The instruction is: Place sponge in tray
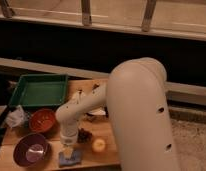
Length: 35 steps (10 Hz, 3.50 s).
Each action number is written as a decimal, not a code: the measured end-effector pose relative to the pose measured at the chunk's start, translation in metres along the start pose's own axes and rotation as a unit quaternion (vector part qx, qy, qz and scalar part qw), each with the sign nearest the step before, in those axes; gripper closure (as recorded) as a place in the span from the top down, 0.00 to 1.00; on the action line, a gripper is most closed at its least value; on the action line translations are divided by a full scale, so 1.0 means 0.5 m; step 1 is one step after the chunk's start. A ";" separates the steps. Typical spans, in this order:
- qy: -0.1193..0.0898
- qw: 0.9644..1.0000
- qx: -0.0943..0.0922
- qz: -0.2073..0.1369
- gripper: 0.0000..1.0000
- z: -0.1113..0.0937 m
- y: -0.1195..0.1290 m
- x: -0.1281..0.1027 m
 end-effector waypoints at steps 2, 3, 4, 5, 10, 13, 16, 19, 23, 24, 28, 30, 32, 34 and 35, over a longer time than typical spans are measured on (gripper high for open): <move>0.003 1.000 0.004 -0.005 0.00 -0.004 0.002 -0.005; 0.005 1.000 0.006 -0.007 0.00 -0.008 0.003 -0.004; 0.006 1.000 0.009 -0.007 0.00 -0.012 0.003 -0.004; 0.008 1.000 0.012 -0.009 0.00 -0.018 0.003 -0.004; 0.007 0.999 0.036 -0.024 0.00 -0.069 -0.005 -0.023; -0.011 0.997 0.068 -0.023 0.00 -0.136 -0.024 -0.034; 0.003 0.994 0.109 -0.018 0.00 -0.233 -0.061 -0.053; 0.023 0.990 0.141 0.004 0.00 -0.308 -0.143 -0.039; 0.000 0.980 0.192 0.047 0.00 -0.410 -0.292 -0.015; -0.007 0.978 0.199 0.061 0.00 -0.430 -0.326 -0.009; -0.041 0.968 0.218 0.118 0.00 -0.511 -0.480 -0.026; -0.043 0.967 0.219 0.123 0.00 -0.519 -0.494 -0.022; -0.043 0.967 0.219 0.123 0.00 -0.519 -0.494 -0.024; -0.042 0.969 0.217 0.109 0.00 -0.516 -0.488 -0.045; -0.044 0.971 0.214 0.093 0.00 -0.513 -0.481 -0.077</move>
